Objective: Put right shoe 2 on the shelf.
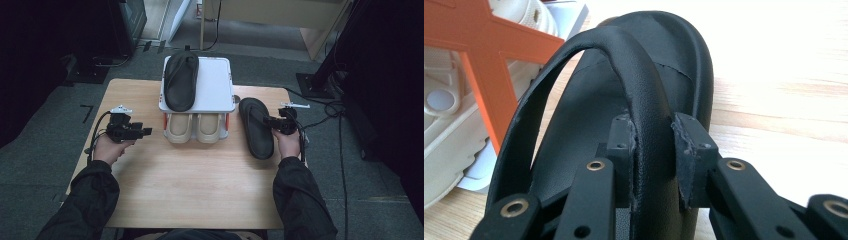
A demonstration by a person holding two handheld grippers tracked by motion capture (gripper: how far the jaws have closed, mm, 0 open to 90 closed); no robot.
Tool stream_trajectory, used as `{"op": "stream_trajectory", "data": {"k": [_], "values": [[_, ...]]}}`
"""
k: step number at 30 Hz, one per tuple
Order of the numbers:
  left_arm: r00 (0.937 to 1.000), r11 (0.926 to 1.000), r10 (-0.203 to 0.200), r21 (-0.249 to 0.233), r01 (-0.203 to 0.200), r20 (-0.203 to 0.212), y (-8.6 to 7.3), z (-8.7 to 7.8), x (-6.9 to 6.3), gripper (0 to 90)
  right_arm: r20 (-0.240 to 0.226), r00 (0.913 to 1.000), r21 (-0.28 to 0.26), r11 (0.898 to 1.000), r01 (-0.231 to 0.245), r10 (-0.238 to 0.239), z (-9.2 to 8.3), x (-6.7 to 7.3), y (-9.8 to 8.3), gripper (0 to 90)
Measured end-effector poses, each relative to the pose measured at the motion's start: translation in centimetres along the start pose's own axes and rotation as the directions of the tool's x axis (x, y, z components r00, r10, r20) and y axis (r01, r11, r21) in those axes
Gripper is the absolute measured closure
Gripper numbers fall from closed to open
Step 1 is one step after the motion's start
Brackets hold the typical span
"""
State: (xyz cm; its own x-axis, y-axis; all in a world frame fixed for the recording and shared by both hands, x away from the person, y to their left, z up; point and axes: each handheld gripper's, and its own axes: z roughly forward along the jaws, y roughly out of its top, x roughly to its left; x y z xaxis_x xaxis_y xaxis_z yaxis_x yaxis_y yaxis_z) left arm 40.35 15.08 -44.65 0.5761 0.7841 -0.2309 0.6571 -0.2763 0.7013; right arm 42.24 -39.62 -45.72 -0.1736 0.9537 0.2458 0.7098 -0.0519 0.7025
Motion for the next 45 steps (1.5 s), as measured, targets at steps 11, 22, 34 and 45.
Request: {"op": "stream_trajectory", "data": {"k": [11, 22, 34, 45], "values": [[1.0000, 1.0000, 0.004, -0.003, -0.004, 0.005, 0.1, 0.0, 0.0, 45.7, -0.001, 0.9994, -0.008, 0.999, -0.035, 0.035, -1.5, 1.1, 1.5, 71.6], [0.9999, 0.9999, 0.010, -0.010, -0.010, 0.011, 0.5, 0.3, -0.3, 45.8, -0.016, 0.9999, -0.031, 1.000, 0.004, -0.004, -3.3, 2.2, 3.8, 71.6], [0.9997, 0.9999, 0.009, -0.013, -0.008, 0.024, 0.9, 0.6, -0.1, 45.8, 0.007, 0.9996, -0.036, 0.999, 0.029, -0.029, -5.5, 4.1, 8.0, 71.7], [0.9988, 0.9998, 0.010, -0.020, -0.010, 0.048, 0.9, 0.5, -0.2, 45.6, 0.023, 0.9962, -0.071, 0.994, 0.085, -0.084, -7.6, 6.7, 12.3, 71.7]]}}
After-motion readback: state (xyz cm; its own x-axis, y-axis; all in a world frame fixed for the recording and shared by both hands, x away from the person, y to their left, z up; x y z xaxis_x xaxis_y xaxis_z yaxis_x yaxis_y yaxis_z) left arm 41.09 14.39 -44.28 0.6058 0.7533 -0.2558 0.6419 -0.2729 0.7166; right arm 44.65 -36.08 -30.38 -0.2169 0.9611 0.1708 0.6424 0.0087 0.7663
